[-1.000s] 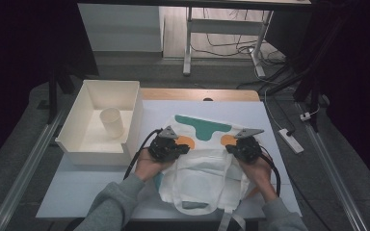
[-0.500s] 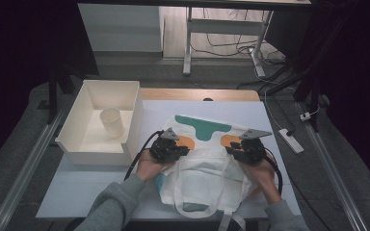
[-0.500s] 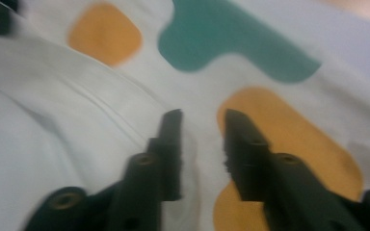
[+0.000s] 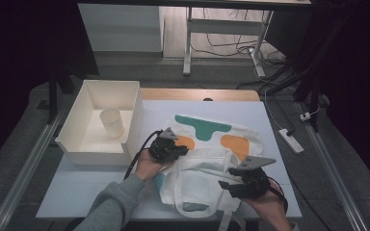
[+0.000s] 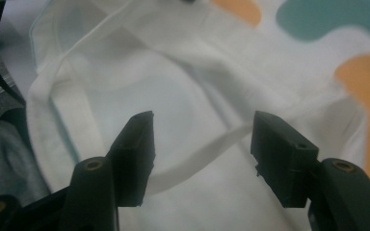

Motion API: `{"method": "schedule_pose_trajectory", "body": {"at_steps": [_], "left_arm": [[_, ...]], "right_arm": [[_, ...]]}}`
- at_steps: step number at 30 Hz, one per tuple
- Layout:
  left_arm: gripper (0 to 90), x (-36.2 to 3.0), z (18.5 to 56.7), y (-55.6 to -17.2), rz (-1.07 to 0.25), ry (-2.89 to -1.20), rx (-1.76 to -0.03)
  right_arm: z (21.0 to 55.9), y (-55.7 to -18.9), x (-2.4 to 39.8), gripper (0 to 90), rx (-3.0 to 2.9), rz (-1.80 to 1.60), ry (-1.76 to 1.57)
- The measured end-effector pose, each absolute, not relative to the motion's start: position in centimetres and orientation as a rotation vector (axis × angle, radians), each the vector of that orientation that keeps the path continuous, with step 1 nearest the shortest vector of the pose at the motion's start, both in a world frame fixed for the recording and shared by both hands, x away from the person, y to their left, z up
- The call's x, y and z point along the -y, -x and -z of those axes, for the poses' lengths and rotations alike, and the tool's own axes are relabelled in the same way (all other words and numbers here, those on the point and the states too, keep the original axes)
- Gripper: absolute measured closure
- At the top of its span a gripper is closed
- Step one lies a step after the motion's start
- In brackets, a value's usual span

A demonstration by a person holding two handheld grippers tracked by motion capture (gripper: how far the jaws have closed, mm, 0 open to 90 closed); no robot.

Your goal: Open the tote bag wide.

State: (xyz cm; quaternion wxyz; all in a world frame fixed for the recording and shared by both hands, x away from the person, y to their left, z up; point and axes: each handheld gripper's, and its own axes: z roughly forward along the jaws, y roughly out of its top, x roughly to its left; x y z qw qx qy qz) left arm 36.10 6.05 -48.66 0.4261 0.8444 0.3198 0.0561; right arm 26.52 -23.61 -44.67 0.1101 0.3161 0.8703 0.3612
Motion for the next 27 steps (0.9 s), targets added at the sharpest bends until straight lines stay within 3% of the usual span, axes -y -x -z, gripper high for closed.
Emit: {"method": "schedule_pose_trajectory", "body": {"at_steps": [9,22,27], "left_arm": [[81.5,-6.1,48.7,-36.1,-0.143,-2.113,-0.798],[81.3,-6.2,48.6,-36.1,-0.145,-2.113,-0.798],[81.2,-6.3,48.6,-36.0,-0.148,-2.111,-0.798]], "right_arm": [[46.6,-25.1,23.3,41.1,-2.608,-1.033,-1.051],[50.1,-26.1,22.4,86.1,-2.754,-0.844,-1.073],[48.4,-25.6,22.4,89.0,-2.750,-0.939,-0.987]]}}
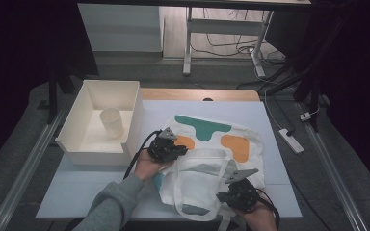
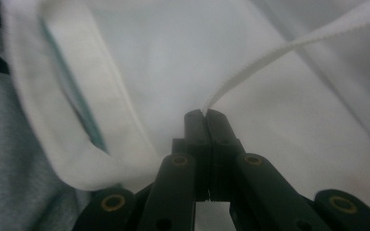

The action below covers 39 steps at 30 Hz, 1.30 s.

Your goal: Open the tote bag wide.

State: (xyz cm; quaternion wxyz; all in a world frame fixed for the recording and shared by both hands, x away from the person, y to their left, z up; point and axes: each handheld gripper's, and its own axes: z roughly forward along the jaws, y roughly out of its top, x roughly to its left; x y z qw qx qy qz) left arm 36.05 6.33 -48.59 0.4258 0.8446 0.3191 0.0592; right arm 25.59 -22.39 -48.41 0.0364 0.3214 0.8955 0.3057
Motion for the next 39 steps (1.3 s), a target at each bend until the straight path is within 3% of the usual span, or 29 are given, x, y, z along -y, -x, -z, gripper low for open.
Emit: {"method": "schedule_pose_trajectory", "body": {"at_steps": [15,26,39], "left_arm": [[80.8,-6.5,48.6,-36.1,-0.143,-2.110,-0.787],[80.8,-6.5,48.5,-36.0,-0.141,-2.108,-0.786],[80.8,-6.4,48.6,-36.0,-0.131,-2.105,-0.780]], "right_arm": [[43.5,-28.8,24.0,89.3,-2.357,-1.438,-0.848],[42.8,-33.9,25.4,89.3,-2.190,-1.402,-0.965],[45.2,-37.6,26.8,89.2,-2.169,-1.214,-1.076]]}}
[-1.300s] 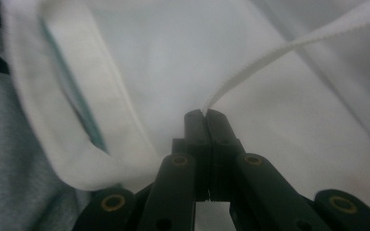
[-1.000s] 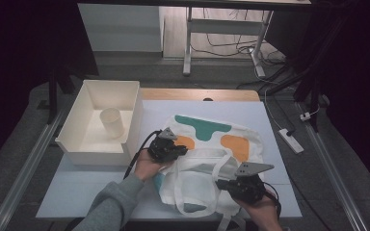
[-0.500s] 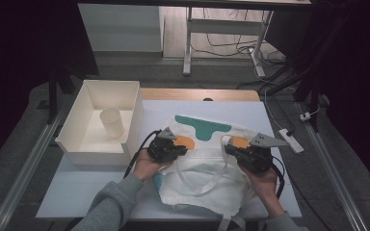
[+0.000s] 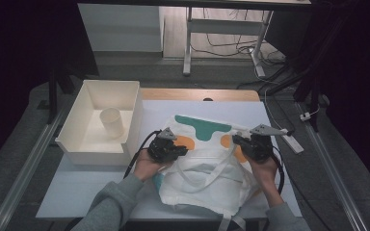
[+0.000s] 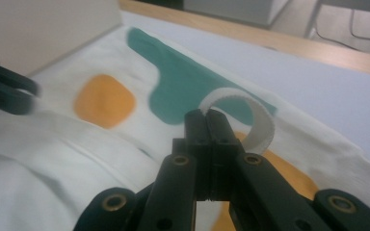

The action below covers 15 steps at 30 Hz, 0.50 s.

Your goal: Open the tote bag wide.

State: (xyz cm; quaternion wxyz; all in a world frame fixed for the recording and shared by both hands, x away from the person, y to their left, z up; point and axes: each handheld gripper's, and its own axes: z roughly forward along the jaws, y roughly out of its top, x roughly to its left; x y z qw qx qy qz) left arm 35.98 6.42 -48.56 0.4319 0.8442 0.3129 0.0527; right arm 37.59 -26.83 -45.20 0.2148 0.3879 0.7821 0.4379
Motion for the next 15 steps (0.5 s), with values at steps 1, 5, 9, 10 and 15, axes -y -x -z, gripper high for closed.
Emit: {"method": "schedule_pose_trajectory", "body": {"at_steps": [1,5,9,10,15], "left_arm": [[80.7,-6.4,48.6,-36.0,-0.132,-2.105,-0.780],[80.3,-6.5,48.6,-36.0,-0.127,-2.106,-0.778],[79.6,-6.6,48.5,-36.0,-0.129,-2.105,-0.778],[79.5,-6.6,48.5,-36.0,-0.130,-2.104,-0.779],[79.4,-6.6,48.5,-36.0,-0.131,-2.107,-0.776]], "right_arm": [[45.5,-38.0,27.0,89.2,-2.163,-1.180,-1.088],[47.1,-39.7,27.8,89.2,-2.130,-1.071,-1.187],[48.9,-40.6,28.6,89.2,-2.152,-0.984,-1.267],[49.3,-40.7,28.8,89.2,-2.156,-0.969,-1.282],[50.0,-40.8,29.3,89.0,-2.191,-0.945,-1.318]]}}
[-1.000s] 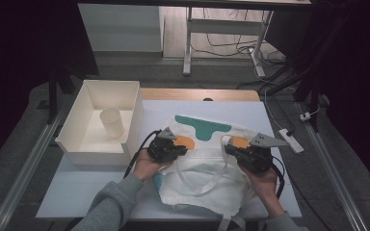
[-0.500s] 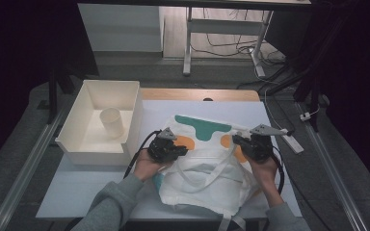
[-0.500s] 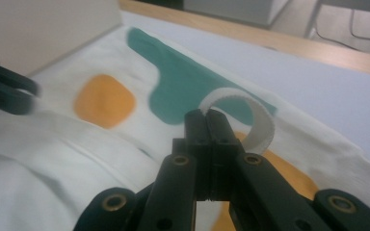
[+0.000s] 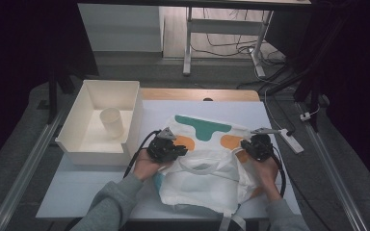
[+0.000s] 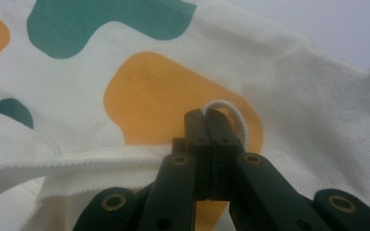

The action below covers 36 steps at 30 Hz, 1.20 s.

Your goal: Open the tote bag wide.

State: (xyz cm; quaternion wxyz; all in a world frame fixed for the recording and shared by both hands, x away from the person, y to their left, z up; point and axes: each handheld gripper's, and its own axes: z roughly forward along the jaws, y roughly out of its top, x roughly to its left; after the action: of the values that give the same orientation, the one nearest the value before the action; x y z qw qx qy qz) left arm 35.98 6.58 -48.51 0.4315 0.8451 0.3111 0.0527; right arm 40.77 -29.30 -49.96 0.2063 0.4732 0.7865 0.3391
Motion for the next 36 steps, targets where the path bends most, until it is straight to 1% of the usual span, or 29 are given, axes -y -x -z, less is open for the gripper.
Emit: {"method": "schedule_pose_trajectory", "body": {"at_steps": [4,8,11,12,14,16,19,23,26,28,31,33,36], "left_arm": [[78.9,-6.6,48.5,-36.0,-0.129,-2.102,-0.776],[78.8,-6.6,48.5,-35.9,-0.128,-2.099,-0.773],[77.2,-6.6,48.5,-35.9,-0.136,-2.105,-0.776],[77.2,-6.6,48.5,-35.9,-0.137,-2.105,-0.778],[77.2,-6.7,48.5,-36.0,-0.136,-2.102,-0.782],[77.2,-6.7,48.6,-36.0,-0.137,-2.103,-0.783],[76.6,-6.7,48.6,-36.0,-0.134,-2.104,-0.784],[76.4,-6.6,48.6,-36.0,-0.136,-2.105,-0.783],[75.1,-6.6,48.7,-36.0,-0.143,-2.109,-0.779],[71.5,-6.6,48.6,-36.0,-0.155,-2.107,-0.782],[60.3,-6.7,48.3,-35.8,-0.184,-2.100,-0.779],[54.4,-6.8,48.0,-35.6,-0.203,-2.094,-0.772],[51.3,-7.0,47.5,-35.3,-0.205,-2.083,-0.760]], "right_arm": [[49.4,-40.5,30.0,89.0,-2.166,-0.915,-1.313],[48.4,-40.0,31.5,89.1,-2.121,-0.972,-1.342],[48.5,-39.9,31.7,88.5,-2.140,-0.983,-1.343],[48.6,-39.8,31.6,86.0,-2.164,-0.983,-1.327],[48.6,-39.6,31.4,71.6,-2.251,-1.005,-1.305],[48.0,-38.8,31.3,61.7,-2.275,-1.026,-1.271],[46.1,-37.0,31.6,60.8,-2.267,-1.097,-1.213],[43.7,-34.9,31.9,56.9,-2.264,-1.185,-1.158],[42.6,-33.6,31.5,53.1,-2.293,-1.212,-1.097],[42.4,-32.9,30.5,49.7,-2.345,-1.210,-1.049],[42.6,-32.0,28.5,48.8,-2.417,-1.168,-0.955],[42.7,-31.7,27.2,48.8,-2.441,-1.132,-0.909],[43.0,-31.5,25.9,48.3,-2.476,-1.111,-0.863]]}}
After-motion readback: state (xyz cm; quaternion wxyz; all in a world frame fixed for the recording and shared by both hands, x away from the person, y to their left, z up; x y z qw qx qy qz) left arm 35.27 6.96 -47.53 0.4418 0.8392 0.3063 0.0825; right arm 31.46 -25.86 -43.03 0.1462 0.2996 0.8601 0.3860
